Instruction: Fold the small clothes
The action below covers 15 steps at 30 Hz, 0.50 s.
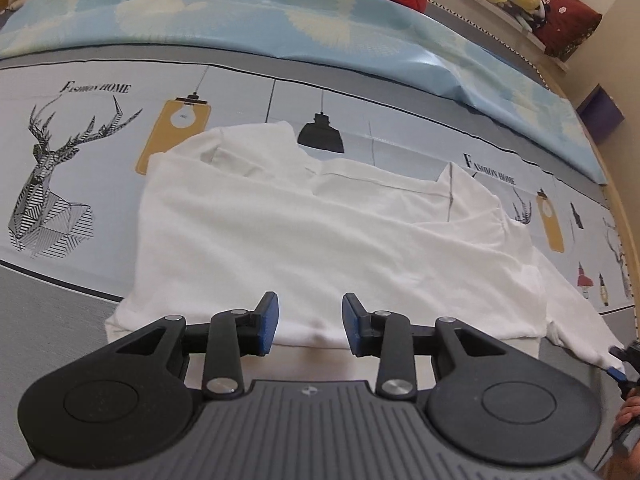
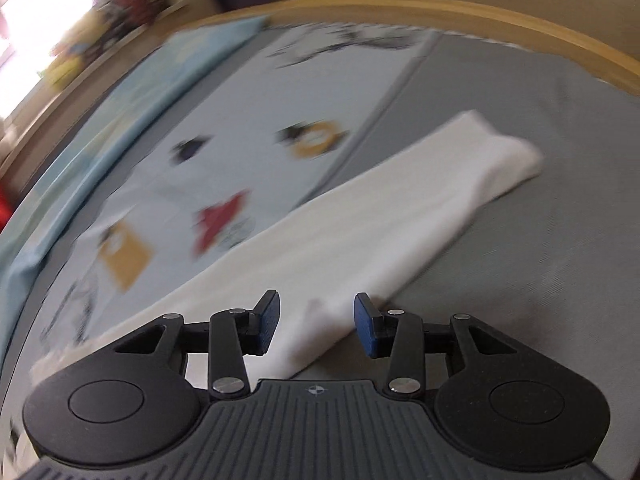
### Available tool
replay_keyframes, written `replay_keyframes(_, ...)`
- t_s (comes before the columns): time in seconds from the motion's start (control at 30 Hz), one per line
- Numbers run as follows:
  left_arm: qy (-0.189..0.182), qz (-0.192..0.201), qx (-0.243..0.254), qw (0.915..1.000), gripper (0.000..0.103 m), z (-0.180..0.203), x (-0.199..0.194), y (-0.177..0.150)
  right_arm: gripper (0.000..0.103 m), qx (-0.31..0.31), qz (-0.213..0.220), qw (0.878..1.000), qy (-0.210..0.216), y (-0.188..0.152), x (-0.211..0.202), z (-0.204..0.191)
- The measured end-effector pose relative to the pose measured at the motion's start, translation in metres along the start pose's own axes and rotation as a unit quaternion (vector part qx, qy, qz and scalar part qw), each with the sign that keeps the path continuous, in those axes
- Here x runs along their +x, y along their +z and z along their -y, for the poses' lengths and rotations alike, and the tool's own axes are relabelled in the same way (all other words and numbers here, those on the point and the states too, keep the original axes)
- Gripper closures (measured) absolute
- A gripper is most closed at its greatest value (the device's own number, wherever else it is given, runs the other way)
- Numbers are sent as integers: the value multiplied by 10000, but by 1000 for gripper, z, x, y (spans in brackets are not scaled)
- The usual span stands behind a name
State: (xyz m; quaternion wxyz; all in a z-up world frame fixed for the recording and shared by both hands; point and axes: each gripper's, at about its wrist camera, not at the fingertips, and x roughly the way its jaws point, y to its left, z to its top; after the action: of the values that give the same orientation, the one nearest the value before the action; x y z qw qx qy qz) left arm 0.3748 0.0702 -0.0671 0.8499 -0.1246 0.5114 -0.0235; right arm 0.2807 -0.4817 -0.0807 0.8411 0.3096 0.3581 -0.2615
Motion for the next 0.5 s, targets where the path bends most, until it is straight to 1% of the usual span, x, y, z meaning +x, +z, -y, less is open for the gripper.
replay_keyframes(0.1, 29, -5, 5, 10000, 62, 0, 0, 1, 57, 534, 6, 9982, -274, 15, 6, 34)
replay_keyframes(0.13, 30, -5, 13, 10000, 62, 0, 1, 1, 54, 699, 4, 9968, -379, 19, 9, 45)
replay_keyframes(0.23, 35, -29, 41, 10000, 61, 2, 1, 0, 53, 925, 12, 9938, -614, 25, 18, 64)
replay_keyframes(0.4, -6, -22, 50, 10000, 60, -1, -2, 0, 53, 1076, 113, 9925, -573, 31, 28, 79)
replay_keyframes(0.43, -6, -21, 42, 10000, 60, -2, -3, 0, 56, 1025, 141, 9929, -594, 32, 29, 77)
replay_keyframes(0.47, -7, -20, 26, 10000, 60, -5, -4, 0, 66, 988, 197, 9929, -635, 33, 31, 77)
replay_keyframes(0.5, -9, -18, 17, 10000, 60, -7, -5, 0, 74, 989, 259, 9926, -658, 33, 32, 77)
